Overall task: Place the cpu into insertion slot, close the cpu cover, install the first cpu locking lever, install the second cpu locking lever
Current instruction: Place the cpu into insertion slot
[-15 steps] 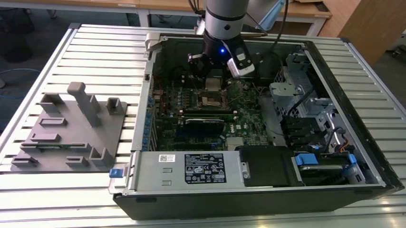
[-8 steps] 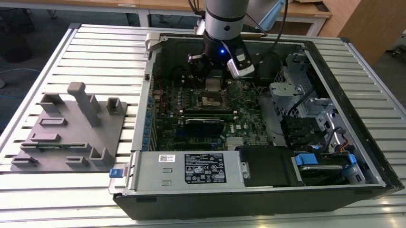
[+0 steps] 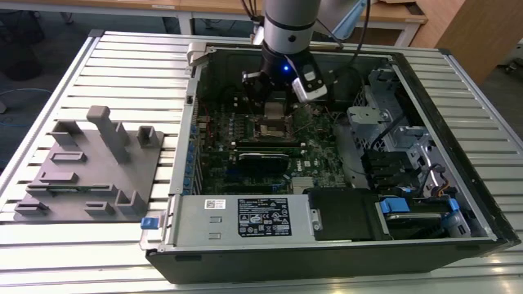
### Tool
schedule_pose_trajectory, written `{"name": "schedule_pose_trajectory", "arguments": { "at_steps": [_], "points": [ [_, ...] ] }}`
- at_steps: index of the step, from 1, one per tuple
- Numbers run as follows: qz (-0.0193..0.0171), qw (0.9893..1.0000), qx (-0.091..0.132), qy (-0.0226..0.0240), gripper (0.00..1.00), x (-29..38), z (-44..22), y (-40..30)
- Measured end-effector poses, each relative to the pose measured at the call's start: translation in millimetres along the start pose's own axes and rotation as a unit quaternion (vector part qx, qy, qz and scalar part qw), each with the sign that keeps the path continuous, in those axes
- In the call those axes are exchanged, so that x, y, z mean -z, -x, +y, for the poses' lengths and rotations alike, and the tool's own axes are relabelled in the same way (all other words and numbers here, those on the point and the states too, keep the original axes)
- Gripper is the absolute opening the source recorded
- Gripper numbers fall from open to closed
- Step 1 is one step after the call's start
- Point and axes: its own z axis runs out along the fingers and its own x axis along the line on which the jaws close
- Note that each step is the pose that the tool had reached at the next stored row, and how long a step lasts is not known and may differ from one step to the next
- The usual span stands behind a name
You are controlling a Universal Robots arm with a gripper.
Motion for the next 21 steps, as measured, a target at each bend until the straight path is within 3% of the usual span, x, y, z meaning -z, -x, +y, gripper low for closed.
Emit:
{"name": "schedule_pose_trajectory", "arguments": {
  "at_steps": [10,21],
  "points": [
    [0.0,1.0,0.0,-0.0004,0.54,-5.0,-0.4,-0.1],
    [-0.0001,1.0,0.0,-0.0004,0.54,-18.3,-1.7,-0.3]
  ]
}}
